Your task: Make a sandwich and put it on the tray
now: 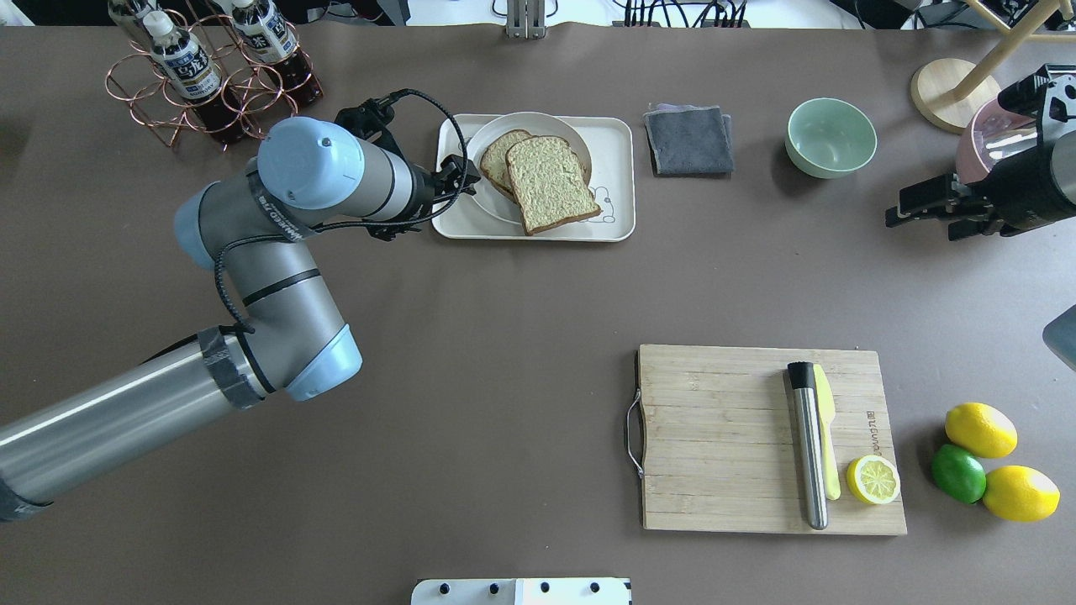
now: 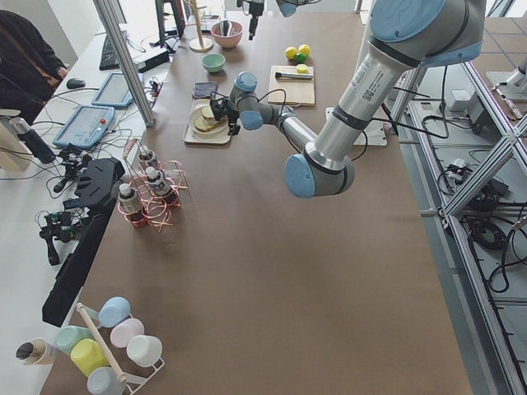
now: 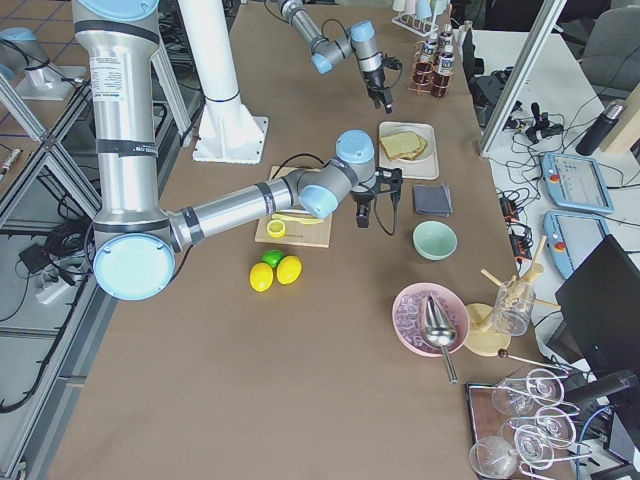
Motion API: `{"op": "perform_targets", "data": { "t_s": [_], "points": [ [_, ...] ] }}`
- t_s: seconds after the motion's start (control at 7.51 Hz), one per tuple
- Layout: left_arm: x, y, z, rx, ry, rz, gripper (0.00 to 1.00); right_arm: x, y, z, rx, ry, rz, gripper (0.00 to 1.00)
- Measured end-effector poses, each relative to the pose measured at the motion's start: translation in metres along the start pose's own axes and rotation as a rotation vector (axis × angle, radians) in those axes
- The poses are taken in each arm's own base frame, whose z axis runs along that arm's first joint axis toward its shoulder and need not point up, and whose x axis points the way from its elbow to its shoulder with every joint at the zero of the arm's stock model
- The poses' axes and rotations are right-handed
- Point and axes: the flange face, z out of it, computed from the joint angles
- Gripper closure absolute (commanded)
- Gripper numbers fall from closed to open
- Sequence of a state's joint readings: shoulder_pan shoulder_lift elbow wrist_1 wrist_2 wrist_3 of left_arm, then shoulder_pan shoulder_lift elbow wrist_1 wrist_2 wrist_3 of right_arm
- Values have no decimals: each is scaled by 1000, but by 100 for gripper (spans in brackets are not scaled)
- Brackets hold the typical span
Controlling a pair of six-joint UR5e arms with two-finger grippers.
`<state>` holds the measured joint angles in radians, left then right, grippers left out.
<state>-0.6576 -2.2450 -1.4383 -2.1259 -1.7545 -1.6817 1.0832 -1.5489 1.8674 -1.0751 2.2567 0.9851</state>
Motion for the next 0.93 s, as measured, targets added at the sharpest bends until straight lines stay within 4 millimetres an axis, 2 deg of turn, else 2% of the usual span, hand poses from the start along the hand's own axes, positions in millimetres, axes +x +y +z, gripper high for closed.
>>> {"op": "perform_targets", "data": {
  "t_s": [0.27,0.4,0.53,0.67,0.93],
  "points": [
    [-37,-6,-59,16,-45,187,2,12,-2,5,-7,19,-16,1],
    [-53,-15,-80,31,-53,283,2,28,-3,6,-11,38,-37,1],
    [-71,-23,-93,45,-68,375,2,56,-7,4,-12,68,-73,1],
    [-87,-38,-105,65,-81,420,2,92,-17,-5,-23,117,-111,1],
    [-108,-58,-130,91,-85,434,2,163,-39,-38,-90,261,-244,1]
  ]
}}
